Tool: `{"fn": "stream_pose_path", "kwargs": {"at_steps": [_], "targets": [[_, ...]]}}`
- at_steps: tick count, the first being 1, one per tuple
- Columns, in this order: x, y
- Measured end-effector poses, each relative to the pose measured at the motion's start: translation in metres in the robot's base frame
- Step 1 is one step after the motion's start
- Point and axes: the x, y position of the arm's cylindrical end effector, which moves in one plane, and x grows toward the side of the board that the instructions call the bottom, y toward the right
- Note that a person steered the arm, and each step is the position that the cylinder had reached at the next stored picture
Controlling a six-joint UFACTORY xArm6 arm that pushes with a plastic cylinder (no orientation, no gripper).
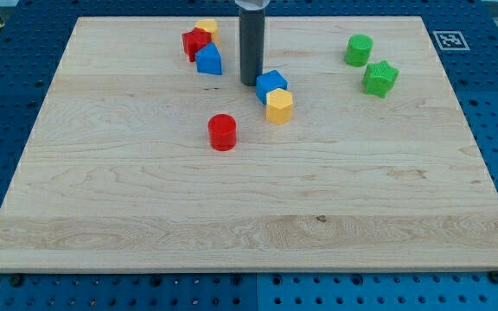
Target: Move the blue triangle towards the center of the board
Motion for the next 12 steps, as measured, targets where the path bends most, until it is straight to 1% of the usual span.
{"fn": "stream_pose_path", "kwargs": {"at_steps": [1,2,3,4,5,6,7,8,9,10,11,12], "targets": [[0.010,0.024],[0.017,0.108],[0.037,0.154],[0.032,0.134],[0.007,0.087],[0.000,0.032],[0.002,-0.015],[-0.003,-0.076],[-0.010,-0.119],[-0.027,-0.107],[-0.038,-0.056],[-0.031,0.014]]}}
